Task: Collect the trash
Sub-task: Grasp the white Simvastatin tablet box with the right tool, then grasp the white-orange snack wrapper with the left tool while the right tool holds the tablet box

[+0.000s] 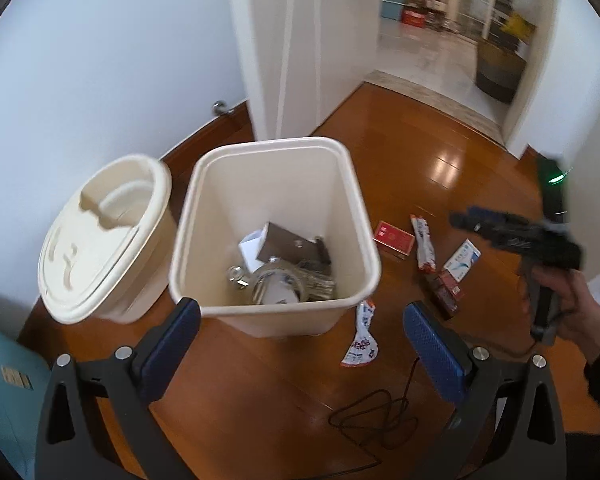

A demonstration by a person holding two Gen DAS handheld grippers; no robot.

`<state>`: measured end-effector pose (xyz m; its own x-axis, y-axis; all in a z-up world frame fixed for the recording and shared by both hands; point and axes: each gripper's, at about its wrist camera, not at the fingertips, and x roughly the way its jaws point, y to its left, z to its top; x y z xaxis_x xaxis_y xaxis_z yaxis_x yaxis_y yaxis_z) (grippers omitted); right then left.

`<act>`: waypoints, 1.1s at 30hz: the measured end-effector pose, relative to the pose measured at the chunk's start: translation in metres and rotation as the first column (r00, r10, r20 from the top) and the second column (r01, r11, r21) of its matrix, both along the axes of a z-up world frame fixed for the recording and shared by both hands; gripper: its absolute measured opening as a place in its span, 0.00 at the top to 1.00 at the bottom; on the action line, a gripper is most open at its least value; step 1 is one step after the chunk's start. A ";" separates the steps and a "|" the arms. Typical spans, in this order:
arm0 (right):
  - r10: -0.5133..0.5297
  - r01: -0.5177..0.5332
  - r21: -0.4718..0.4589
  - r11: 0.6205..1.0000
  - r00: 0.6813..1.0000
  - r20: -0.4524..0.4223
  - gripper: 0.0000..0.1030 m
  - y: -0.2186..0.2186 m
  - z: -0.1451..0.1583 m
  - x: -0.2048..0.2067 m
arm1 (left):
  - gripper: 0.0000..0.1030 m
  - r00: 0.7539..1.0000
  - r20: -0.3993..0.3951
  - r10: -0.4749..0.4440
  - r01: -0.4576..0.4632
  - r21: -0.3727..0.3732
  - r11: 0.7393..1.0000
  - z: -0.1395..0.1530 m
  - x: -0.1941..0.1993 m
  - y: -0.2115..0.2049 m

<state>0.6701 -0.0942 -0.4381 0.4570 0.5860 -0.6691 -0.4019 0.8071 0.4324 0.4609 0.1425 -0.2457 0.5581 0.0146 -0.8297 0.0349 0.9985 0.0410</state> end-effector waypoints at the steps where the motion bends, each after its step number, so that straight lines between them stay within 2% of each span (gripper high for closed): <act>1: -0.056 0.052 -0.070 0.996 0.997 -0.054 0.19 -0.021 -0.023 0.007 | 0.00 1.000 -0.002 -0.016 0.016 0.008 1.000 -0.002 0.001 -0.006; 2: -0.126 0.108 -0.123 0.986 0.981 -0.145 0.19 -0.045 -0.050 0.017 | 0.00 0.999 -0.005 -0.036 0.036 0.016 0.999 -0.004 0.003 -0.013; 3: -0.206 0.176 -0.145 0.974 0.952 -0.229 0.21 -0.071 -0.073 0.027 | 0.00 0.999 -0.008 -0.050 0.051 0.023 0.998 -0.006 0.005 -0.020; 4: -0.307 0.270 -0.157 0.950 0.902 -0.304 0.21 -0.099 -0.095 0.035 | 0.00 0.998 -0.013 -0.065 0.065 0.030 0.997 -0.008 0.007 -0.026; 6: -0.515 0.466 -0.221 0.856 0.737 -0.438 0.21 -0.154 -0.133 0.047 | 0.00 0.996 -0.018 -0.087 0.088 0.031 0.996 -0.010 0.012 -0.039; 8: -0.632 0.584 -0.280 0.762 0.573 -0.523 0.21 -0.190 -0.164 0.052 | 0.00 0.995 -0.012 -0.100 0.100 0.032 0.994 -0.010 0.016 -0.049; 10: -0.674 0.607 -0.355 0.711 0.446 -0.588 0.21 -0.201 -0.189 0.054 | 0.00 0.994 -0.002 -0.107 0.107 0.030 0.994 -0.009 0.019 -0.057; 11: -0.684 0.615 -0.371 0.696 0.410 -0.603 0.21 -0.203 -0.198 0.055 | 0.00 0.994 0.000 -0.106 0.106 0.027 0.994 -0.009 0.021 -0.060; 12: -0.694 0.612 -0.389 0.688 0.401 -0.597 0.21 -0.200 -0.203 0.057 | 0.00 0.995 0.002 -0.102 0.102 0.025 0.994 -0.010 0.023 -0.063; 13: -0.706 0.598 -0.413 0.686 0.410 -0.578 0.21 -0.195 -0.204 0.062 | 0.00 0.995 0.007 -0.097 0.096 0.026 0.995 -0.009 0.024 -0.065; 15: -0.719 0.579 -0.441 0.686 0.446 -0.534 0.20 -0.181 -0.200 0.073 | 0.00 0.995 0.018 -0.098 0.097 0.022 0.995 -0.008 0.024 -0.069; 17: -0.735 0.572 -0.466 0.675 0.465 -0.493 0.20 -0.168 -0.197 0.083 | 0.00 0.994 0.023 -0.104 0.103 0.024 0.994 -0.007 0.023 -0.071; 19: -0.742 0.548 -0.502 0.670 0.462 -0.486 0.20 -0.157 -0.202 0.091 | 0.00 0.994 0.029 -0.105 0.103 0.035 0.994 -0.007 0.022 -0.071; 22: -0.769 0.540 -0.548 0.639 0.429 -0.474 0.20 -0.145 -0.214 0.096 | 0.00 0.993 0.041 -0.107 0.105 0.045 0.993 -0.005 0.022 -0.071; 24: -0.769 0.534 -0.554 0.639 0.429 -0.474 0.20 -0.134 -0.222 0.098 | 0.00 0.993 0.050 -0.110 0.108 0.044 0.993 -0.003 0.021 -0.073; 26: -0.747 0.504 -0.552 0.665 0.456 -0.484 0.18 -0.124 -0.232 0.099 | 0.00 0.991 0.059 -0.120 0.117 0.055 0.992 -0.001 0.020 -0.076; 27: -0.749 0.499 -0.559 0.662 0.479 -0.459 0.22 -0.121 -0.231 0.100 | 0.00 0.990 0.059 -0.129 0.126 0.057 0.990 -0.001 0.019 -0.079; 29: -0.737 0.525 -0.520 0.674 0.525 -0.425 0.40 -0.125 -0.225 0.098 | 0.00 0.987 0.057 -0.150 0.146 0.061 0.987 -0.002 0.019 -0.084; 31: -0.697 0.514 -0.472 0.716 0.568 -0.439 0.45 -0.128 -0.222 0.095 | 0.00 0.984 0.054 -0.169 0.166 0.069 0.984 -0.002 0.019 -0.090; 33: -0.675 0.526 -0.424 0.738 0.571 -0.467 0.46 -0.144 -0.221 0.091 | 0.00 0.981 0.038 -0.192 0.189 0.069 0.980 -0.005 0.022 -0.100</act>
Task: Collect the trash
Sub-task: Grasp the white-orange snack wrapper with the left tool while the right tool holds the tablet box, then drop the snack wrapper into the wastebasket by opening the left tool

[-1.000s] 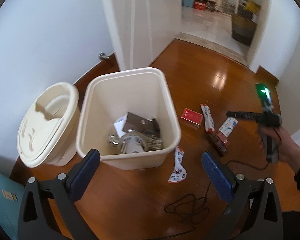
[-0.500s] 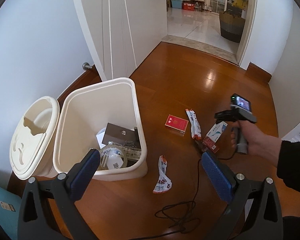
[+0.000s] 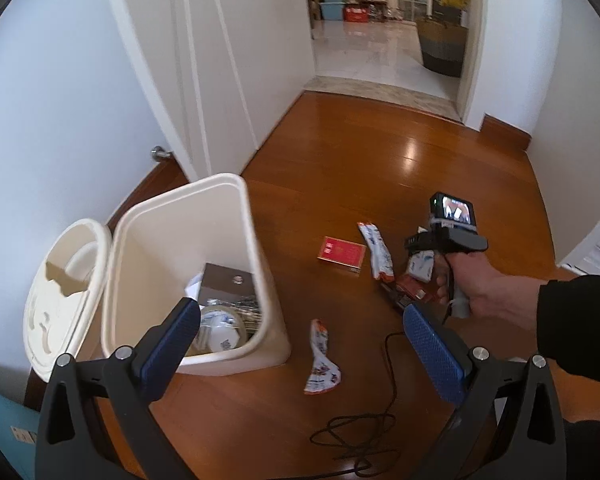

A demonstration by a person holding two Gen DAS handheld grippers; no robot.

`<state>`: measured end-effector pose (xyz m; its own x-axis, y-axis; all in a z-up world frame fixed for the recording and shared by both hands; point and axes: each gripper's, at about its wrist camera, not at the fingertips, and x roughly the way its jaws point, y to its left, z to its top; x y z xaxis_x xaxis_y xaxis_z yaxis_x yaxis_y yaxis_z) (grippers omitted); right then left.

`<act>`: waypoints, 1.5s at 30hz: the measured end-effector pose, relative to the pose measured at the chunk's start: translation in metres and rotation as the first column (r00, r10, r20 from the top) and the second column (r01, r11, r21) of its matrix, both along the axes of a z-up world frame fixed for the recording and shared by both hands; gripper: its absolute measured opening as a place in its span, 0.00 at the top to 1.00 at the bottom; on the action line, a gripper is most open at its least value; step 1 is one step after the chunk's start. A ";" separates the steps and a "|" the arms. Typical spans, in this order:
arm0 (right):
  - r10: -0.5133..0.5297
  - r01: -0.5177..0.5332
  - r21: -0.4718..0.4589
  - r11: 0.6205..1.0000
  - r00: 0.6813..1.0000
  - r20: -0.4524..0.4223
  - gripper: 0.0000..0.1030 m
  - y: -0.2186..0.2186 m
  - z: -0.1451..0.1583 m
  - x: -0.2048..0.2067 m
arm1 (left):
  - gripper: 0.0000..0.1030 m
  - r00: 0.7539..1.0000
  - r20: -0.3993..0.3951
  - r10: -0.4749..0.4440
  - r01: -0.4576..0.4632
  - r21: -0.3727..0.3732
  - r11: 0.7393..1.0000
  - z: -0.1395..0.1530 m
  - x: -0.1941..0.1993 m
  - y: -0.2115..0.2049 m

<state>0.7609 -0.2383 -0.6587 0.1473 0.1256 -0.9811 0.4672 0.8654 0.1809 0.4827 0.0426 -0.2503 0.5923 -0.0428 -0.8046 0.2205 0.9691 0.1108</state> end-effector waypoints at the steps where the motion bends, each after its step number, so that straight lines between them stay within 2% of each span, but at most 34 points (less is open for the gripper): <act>1: -0.011 0.011 0.032 0.999 1.000 0.021 0.46 -0.010 0.004 -0.004 | 0.00 1.000 -0.004 -0.010 0.010 0.003 1.000 -0.001 0.002 -0.006; 4: -0.028 0.020 0.074 0.997 0.994 0.110 0.46 -0.037 0.024 -0.021 | 0.00 0.998 -0.041 -0.054 0.054 -0.009 0.999 -0.011 0.013 -0.028; 7: -0.093 0.065 0.148 0.987 0.977 0.192 0.45 -0.072 0.046 -0.044 | 0.00 0.991 -0.125 -0.056 0.054 -0.018 0.998 -0.043 0.039 -0.054; 10: -0.134 0.084 0.212 0.974 0.963 0.234 0.45 -0.092 0.061 -0.068 | 0.00 0.976 -0.208 -0.064 0.053 -0.059 0.997 -0.093 0.074 -0.085; 13: -0.147 0.086 0.243 0.966 0.958 0.245 0.45 -0.111 0.066 -0.083 | 0.00 0.959 -0.273 -0.075 0.055 -0.083 0.995 -0.159 0.123 -0.119; 17: -0.118 0.056 0.249 0.967 0.964 0.240 0.45 -0.132 0.068 -0.118 | 0.00 0.937 -0.348 -0.020 -0.021 -0.115 0.993 -0.232 0.170 -0.141; 20: -0.112 0.055 0.244 0.968 0.968 0.226 0.44 -0.154 0.070 -0.145 | 0.09 0.918 -0.397 -0.007 -0.046 -0.125 0.991 -0.267 0.189 -0.153; 22: -0.132 0.076 0.256 0.964 0.969 0.211 0.44 -0.160 0.066 -0.154 | 0.23 0.911 -0.412 -0.006 -0.044 -0.111 0.993 -0.279 0.193 -0.160; 25: -0.165 0.106 0.281 0.954 0.967 0.193 0.44 -0.163 0.059 -0.154 | 0.24 0.900 -0.436 -0.013 -0.031 -0.094 0.995 -0.294 0.197 -0.165; 28: -0.170 0.105 0.291 0.951 0.963 0.209 0.44 -0.160 0.063 -0.151 | 0.26 0.891 -0.454 0.021 -0.062 -0.075 0.995 -0.305 0.202 -0.159; 29: -0.166 0.098 0.290 0.952 0.962 0.217 0.44 -0.154 0.064 -0.150 | 0.33 0.885 -0.465 0.022 -0.064 -0.073 0.995 -0.309 0.203 -0.158; 30: -0.161 0.093 0.290 0.953 0.962 0.222 0.44 -0.150 0.066 -0.146 | 0.59 0.879 -0.477 0.016 -0.056 -0.070 0.996 -0.313 0.202 -0.158; 31: -0.156 0.087 0.290 0.953 0.961 0.226 0.44 -0.149 0.067 -0.147 | 0.78 0.872 -0.489 0.006 -0.042 -0.063 0.997 -0.316 0.201 -0.158; 35: -0.157 0.092 0.299 0.950 0.966 0.203 0.44 -0.143 0.063 -0.146 | 0.84 0.873 -0.487 -0.040 -0.005 -0.091 0.996 -0.312 0.190 -0.159; 37: -0.160 0.098 0.307 0.947 0.970 0.185 0.44 -0.138 0.058 -0.147 | 0.86 0.885 -0.464 -0.047 -0.002 -0.104 0.995 -0.300 0.183 -0.156; 40: -0.158 0.094 0.311 0.946 0.969 0.187 0.44 -0.129 0.058 -0.145 | 0.86 0.921 -0.386 -0.057 0.000 -0.146 0.989 -0.260 0.164 -0.147; 43: -0.153 0.083 0.314 0.946 0.966 0.207 0.44 -0.118 0.064 -0.143 | 0.86 0.951 -0.296 -0.085 0.030 -0.185 0.982 -0.201 0.138 -0.134; 45: -0.147 0.069 0.320 0.945 0.963 0.227 0.44 -0.111 0.071 -0.143 | 0.86 0.969 -0.228 -0.097 0.048 -0.211 0.976 -0.148 0.114 -0.117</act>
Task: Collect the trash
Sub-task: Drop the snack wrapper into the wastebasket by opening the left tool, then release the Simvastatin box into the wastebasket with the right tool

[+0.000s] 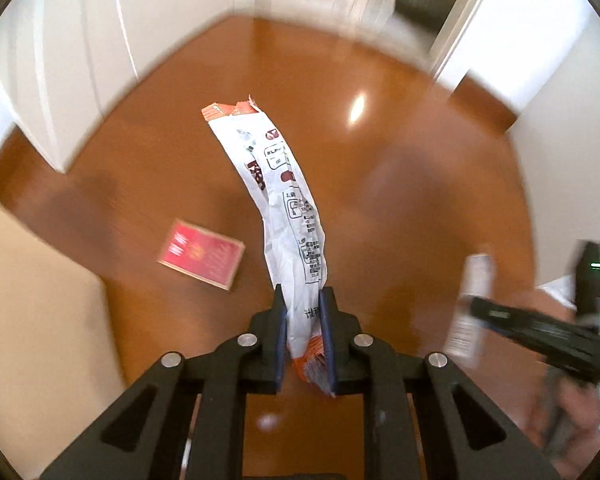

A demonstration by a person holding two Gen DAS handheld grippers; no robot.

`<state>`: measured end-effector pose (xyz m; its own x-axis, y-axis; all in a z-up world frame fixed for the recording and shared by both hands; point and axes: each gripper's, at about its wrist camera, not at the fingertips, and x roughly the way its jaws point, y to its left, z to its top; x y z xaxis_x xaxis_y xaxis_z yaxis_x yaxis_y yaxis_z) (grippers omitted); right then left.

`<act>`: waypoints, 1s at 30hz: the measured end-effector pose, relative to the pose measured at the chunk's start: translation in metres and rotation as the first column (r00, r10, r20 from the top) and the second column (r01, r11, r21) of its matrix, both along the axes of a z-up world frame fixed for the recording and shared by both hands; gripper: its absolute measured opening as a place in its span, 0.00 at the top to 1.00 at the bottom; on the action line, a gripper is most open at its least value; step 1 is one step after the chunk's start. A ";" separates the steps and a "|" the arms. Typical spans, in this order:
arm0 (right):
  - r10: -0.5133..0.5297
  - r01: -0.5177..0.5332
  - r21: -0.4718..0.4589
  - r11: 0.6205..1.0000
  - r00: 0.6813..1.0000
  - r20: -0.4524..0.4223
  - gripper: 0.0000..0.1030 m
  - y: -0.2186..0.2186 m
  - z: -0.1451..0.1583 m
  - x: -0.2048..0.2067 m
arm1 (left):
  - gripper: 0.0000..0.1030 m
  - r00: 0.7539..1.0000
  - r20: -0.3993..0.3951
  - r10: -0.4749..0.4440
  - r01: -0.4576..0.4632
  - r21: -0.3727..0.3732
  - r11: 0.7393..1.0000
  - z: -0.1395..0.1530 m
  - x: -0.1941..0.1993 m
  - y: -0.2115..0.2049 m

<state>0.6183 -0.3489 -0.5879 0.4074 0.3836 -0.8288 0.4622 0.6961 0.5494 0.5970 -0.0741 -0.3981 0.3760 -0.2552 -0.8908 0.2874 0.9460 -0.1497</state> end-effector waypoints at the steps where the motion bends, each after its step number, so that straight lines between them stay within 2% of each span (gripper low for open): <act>1: 0.003 -0.003 0.002 1.000 1.000 0.007 0.44 0.004 0.003 0.001 | 0.86 1.000 0.026 0.001 -0.001 0.001 1.000 0.020 -0.011 0.008; 4: 0.018 -0.019 0.020 1.000 0.999 0.038 0.44 0.019 0.015 0.002 | 0.86 0.992 0.116 0.048 -0.054 0.051 0.997 0.086 -0.036 0.055; 6: 0.035 -0.036 0.020 0.999 0.997 0.065 0.44 0.032 0.025 0.004 | 0.86 0.984 0.151 0.096 -0.113 0.106 0.988 0.108 -0.041 0.091; 9: 0.083 -0.085 0.012 0.996 0.991 0.102 0.44 0.055 0.039 0.006 | 0.85 0.971 0.150 0.187 -0.212 0.180 0.960 0.117 -0.042 0.147; 11: 0.115 -0.116 0.008 0.993 0.987 0.116 0.44 0.068 0.045 0.006 | 0.84 0.963 0.130 0.236 -0.260 0.216 0.941 0.109 -0.036 0.176; 12: 0.134 -0.136 0.001 0.991 0.983 0.124 0.44 0.075 0.048 0.007 | 0.80 0.957 0.125 0.261 -0.283 0.220 0.933 0.105 -0.038 0.183; 14: 0.160 -0.160 -0.012 0.987 0.978 0.135 0.44 0.085 0.052 0.007 | 0.65 0.951 0.103 0.293 -0.309 0.220 0.925 0.093 -0.034 0.200; 15: 0.170 -0.170 -0.015 0.985 0.976 0.139 0.44 0.089 0.054 0.006 | 0.44 0.950 0.092 0.298 -0.312 0.225 0.923 0.089 -0.038 0.210; 16: 0.183 -0.182 -0.020 0.983 0.973 0.143 0.44 0.094 0.057 0.009 | 0.17 0.943 0.096 0.318 -0.332 0.227 0.916 0.086 -0.041 0.214; 17: 0.199 -0.197 -0.027 0.980 0.968 0.152 0.44 0.101 0.061 0.012 | 0.12 0.940 0.096 0.328 -0.341 0.211 0.916 0.086 -0.042 0.215; 20: 0.252 -0.250 -0.035 0.968 0.944 0.213 0.44 0.125 0.088 0.024 | 0.12 0.931 0.096 0.352 -0.364 0.180 0.914 0.095 -0.045 0.214; 21: 0.276 -0.274 -0.040 0.961 0.930 0.241 0.44 0.137 0.101 0.029 | 0.12 0.930 0.093 0.356 -0.367 0.173 0.914 0.100 -0.050 0.216; 23: 0.350 -0.356 -0.041 0.934 0.881 0.319 0.44 0.171 0.136 0.043 | 0.12 0.929 0.059 0.365 -0.370 0.147 0.917 0.114 -0.064 0.227; 27: 0.469 -0.520 -0.042 0.853 0.729 0.498 0.44 0.255 0.209 0.069 | 0.12 0.914 0.017 0.406 -0.404 0.132 0.905 0.147 -0.112 0.248; 30: 0.532 -0.618 -0.054 0.784 0.626 0.570 0.43 0.318 0.240 0.081 | 0.12 0.888 0.068 0.455 -0.460 0.121 0.880 0.159 -0.134 0.252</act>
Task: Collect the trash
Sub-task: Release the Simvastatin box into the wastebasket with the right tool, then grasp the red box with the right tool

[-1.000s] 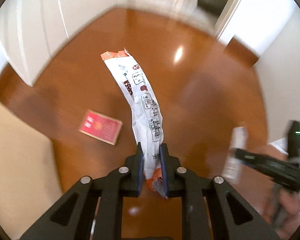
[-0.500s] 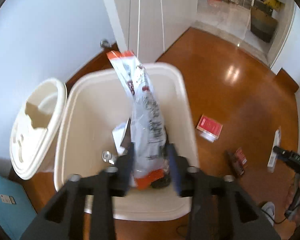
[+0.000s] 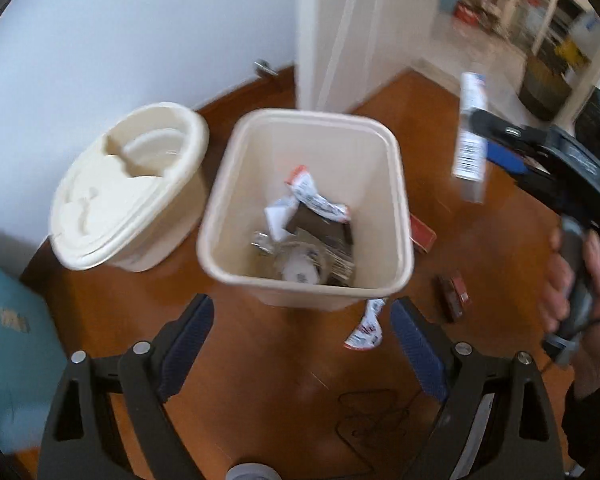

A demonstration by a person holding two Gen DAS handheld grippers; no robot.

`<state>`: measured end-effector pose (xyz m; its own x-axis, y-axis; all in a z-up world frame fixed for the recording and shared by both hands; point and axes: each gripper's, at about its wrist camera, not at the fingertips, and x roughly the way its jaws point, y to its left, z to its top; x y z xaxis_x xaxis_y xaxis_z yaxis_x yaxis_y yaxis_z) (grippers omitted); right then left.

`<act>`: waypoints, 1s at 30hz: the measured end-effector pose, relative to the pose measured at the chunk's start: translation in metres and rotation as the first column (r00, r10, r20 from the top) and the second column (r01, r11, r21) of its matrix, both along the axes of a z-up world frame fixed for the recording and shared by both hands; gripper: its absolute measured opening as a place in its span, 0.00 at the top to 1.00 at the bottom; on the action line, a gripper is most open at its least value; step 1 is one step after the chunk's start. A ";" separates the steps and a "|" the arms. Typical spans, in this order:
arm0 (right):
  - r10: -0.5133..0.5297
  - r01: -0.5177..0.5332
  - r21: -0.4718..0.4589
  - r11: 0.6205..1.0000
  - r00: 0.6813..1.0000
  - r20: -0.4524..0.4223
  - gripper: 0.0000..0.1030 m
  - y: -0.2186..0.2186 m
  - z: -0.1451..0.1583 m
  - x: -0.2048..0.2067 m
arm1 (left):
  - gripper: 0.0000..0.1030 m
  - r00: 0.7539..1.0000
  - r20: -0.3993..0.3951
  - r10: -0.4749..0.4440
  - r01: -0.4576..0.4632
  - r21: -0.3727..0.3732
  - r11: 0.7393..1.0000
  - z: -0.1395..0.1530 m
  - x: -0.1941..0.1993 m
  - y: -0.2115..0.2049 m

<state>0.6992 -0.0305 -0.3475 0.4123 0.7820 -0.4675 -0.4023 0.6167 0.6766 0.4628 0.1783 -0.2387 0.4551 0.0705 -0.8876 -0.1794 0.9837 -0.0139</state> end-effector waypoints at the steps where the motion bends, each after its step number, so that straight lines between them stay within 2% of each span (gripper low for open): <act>1: 0.029 -0.028 -0.020 0.999 0.999 0.022 0.43 0.022 0.004 0.002 | 0.12 1.000 0.006 0.007 -0.007 0.008 1.000 0.001 -0.002 0.004; 4: 0.071 -0.069 -0.076 0.995 0.997 0.030 0.43 0.066 -0.003 0.004 | 0.12 0.999 0.014 0.046 -0.046 0.003 0.999 0.000 -0.002 0.013; 6: 0.110 -0.108 -0.121 0.987 0.994 0.009 0.43 0.096 -0.018 0.002 | 0.12 0.999 0.019 0.032 -0.032 -0.016 0.999 0.002 0.001 0.012; 9: 0.153 -0.155 -0.201 0.967 0.988 -0.026 0.42 0.130 -0.040 0.003 | 0.12 0.998 0.058 -0.013 0.011 0.030 0.999 0.007 0.000 0.001; 12: 0.180 -0.189 -0.300 0.935 0.982 -0.058 0.40 0.145 -0.058 -0.003 | 0.12 0.993 0.112 -0.032 0.025 0.060 0.998 0.013 -0.003 -0.004; 14: 0.177 -0.195 -0.301 0.934 0.980 -0.085 0.38 0.142 -0.060 -0.004 | 0.12 0.991 0.130 -0.039 0.032 0.050 0.998 0.017 -0.002 -0.006; 17: 0.162 -0.165 -0.225 0.960 0.986 -0.032 0.32 0.105 -0.038 -0.017 | 0.12 0.985 0.149 -0.082 0.076 0.047 0.996 0.021 0.000 -0.017; 19: 0.123 -0.118 -0.182 0.976 0.992 0.020 0.19 0.071 -0.027 -0.020 | 0.12 0.981 0.153 -0.118 0.110 0.060 0.992 0.021 0.002 -0.027; 22: 0.083 -0.073 -0.163 0.984 0.995 0.058 0.18 0.034 -0.015 -0.014 | 0.12 0.981 0.135 -0.140 0.136 0.044 0.990 0.019 0.009 -0.047; 24: 0.052 -0.038 -0.142 0.989 0.994 0.096 0.18 -0.001 -0.019 -0.019 | 0.12 0.971 0.155 -0.181 0.175 0.053 0.983 0.023 0.009 -0.062; 25: 0.021 0.000 -0.175 0.985 0.993 0.120 0.18 -0.022 -0.026 -0.022 | 0.12 0.962 0.166 -0.219 0.209 0.072 0.975 0.025 0.009 -0.072; 27: -0.055 0.100 -0.349 0.932 0.989 0.136 0.18 -0.062 -0.062 -0.023 | 0.12 0.939 0.185 -0.290 0.271 0.122 0.955 0.026 0.008 -0.092; 28: -0.083 0.124 -0.465 0.877 0.991 0.108 0.18 -0.082 -0.094 -0.020 | 0.12 0.934 0.183 -0.306 0.287 0.126 0.950 0.025 0.008 -0.099; 29: -0.107 0.122 -0.529 0.840 0.992 0.060 0.18 -0.099 -0.122 -0.017 | 0.12 0.932 0.173 -0.319 0.303 0.114 0.946 0.022 0.011 -0.106; 30: -0.131 0.108 -0.564 0.818 0.991 0.001 0.20 -0.115 -0.150 -0.016 | 0.12 0.932 0.159 -0.327 0.315 0.095 0.944 0.018 0.015 -0.112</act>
<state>0.6831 -0.1459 -0.4979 0.4591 0.3244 -0.8270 -0.2826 0.9359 0.2102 0.4775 0.0664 -0.2212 0.6074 -0.0481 -0.7929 0.1452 0.9881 0.0514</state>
